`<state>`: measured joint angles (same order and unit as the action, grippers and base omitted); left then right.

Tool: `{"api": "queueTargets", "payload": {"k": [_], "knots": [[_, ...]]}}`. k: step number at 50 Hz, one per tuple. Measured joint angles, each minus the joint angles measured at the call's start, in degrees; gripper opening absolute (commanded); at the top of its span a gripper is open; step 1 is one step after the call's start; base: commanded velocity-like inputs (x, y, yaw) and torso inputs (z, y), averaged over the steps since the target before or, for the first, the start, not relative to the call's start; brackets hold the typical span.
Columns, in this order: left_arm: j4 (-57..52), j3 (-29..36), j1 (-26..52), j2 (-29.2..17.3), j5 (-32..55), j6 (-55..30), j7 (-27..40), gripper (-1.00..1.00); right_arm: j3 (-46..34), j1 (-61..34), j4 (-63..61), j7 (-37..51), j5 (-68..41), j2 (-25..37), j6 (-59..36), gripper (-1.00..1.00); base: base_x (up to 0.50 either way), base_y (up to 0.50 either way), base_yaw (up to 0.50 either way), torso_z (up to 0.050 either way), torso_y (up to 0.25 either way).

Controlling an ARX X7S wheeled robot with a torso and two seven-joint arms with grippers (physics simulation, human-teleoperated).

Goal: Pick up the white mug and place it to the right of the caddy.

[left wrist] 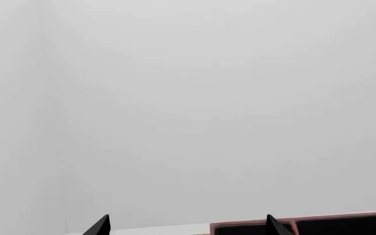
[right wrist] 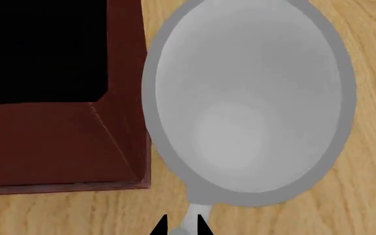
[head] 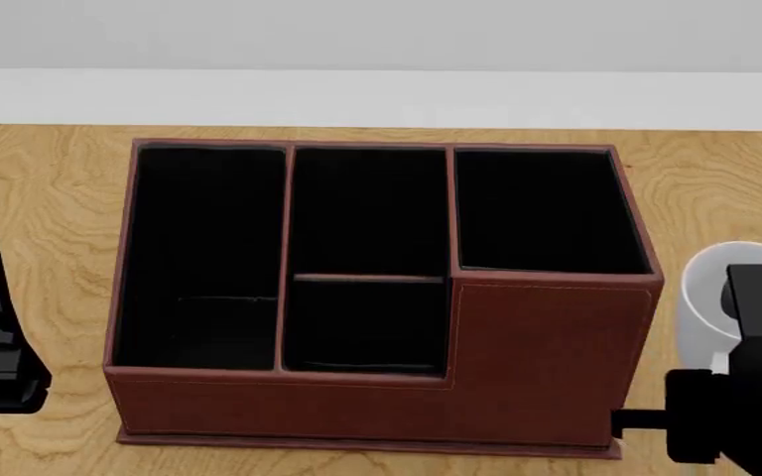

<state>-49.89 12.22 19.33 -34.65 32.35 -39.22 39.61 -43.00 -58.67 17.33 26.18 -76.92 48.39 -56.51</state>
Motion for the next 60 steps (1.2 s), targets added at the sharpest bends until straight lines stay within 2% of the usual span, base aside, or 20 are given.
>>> {"api": "queueTargets", "payload": {"k": [60], "knots": [[0.08, 0.24, 0.06, -0.84, 0.62, 0.87, 0.67, 1.00, -6.05, -0.40, 20.82, -11.75, 10.44, -9.07, 7.83, -1.00, 0.00, 0.00, 0.00, 0.000, 0.001]]}}
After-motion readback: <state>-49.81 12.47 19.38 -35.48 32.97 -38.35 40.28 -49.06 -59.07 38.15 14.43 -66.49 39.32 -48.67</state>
